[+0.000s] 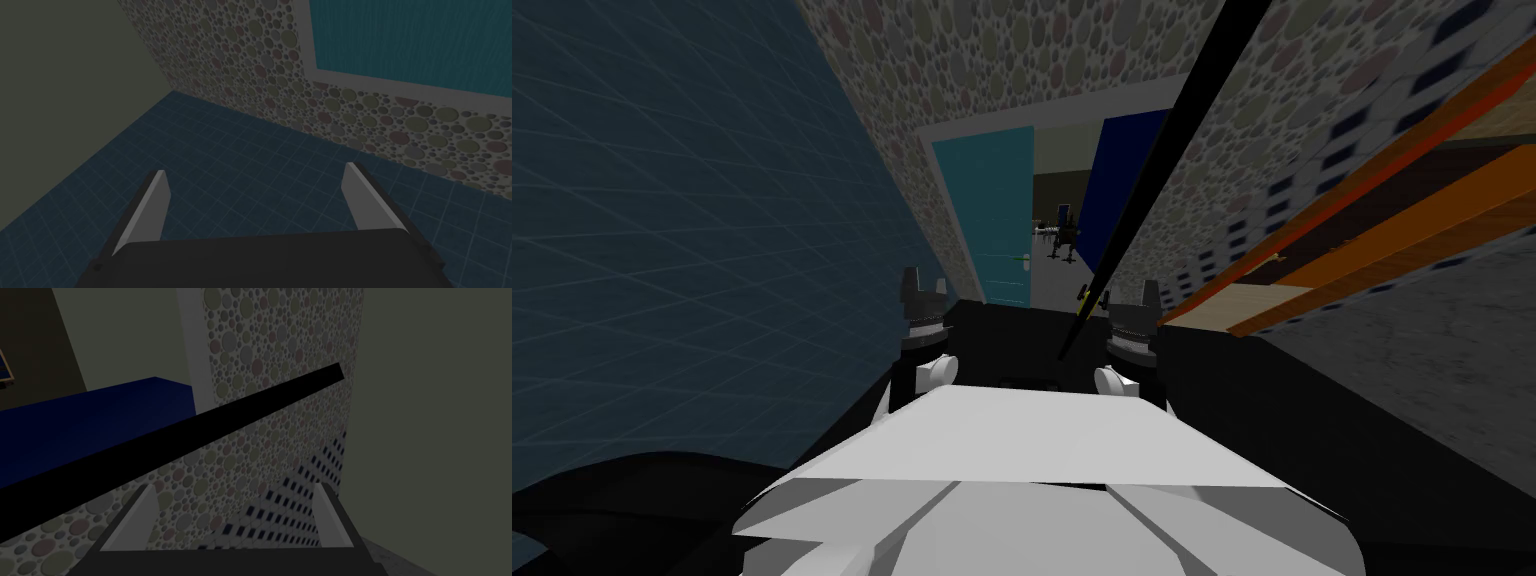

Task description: Pull the door open

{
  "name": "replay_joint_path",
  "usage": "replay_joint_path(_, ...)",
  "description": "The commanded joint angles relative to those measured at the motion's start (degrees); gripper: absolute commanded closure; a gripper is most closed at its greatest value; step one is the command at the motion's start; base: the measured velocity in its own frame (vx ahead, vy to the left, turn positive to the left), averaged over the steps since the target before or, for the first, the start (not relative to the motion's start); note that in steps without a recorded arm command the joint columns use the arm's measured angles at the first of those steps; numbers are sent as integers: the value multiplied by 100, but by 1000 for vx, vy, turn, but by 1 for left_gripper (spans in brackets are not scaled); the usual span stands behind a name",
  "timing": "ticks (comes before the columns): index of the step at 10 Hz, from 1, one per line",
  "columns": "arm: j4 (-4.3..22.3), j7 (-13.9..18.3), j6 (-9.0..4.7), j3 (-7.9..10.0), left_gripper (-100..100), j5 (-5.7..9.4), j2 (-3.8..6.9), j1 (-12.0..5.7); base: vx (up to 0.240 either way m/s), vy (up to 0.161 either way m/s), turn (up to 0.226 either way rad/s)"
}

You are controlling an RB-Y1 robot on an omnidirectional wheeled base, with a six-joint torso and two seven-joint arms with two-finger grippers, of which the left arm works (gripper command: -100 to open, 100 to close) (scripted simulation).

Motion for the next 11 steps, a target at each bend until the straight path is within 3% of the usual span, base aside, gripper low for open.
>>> replay_joint_path(1, 162, -35, 11, -61, -100, 46, 49, -90, 42, 29, 16)
replay_joint_path(8, 1065, -236, 75, -407, -100, 306, 236, -596, 112, 33, 5)
replay_joint_path(11, 1326, -295, 93, -508, -100, 382, 277, -742, 88, 31, 7)
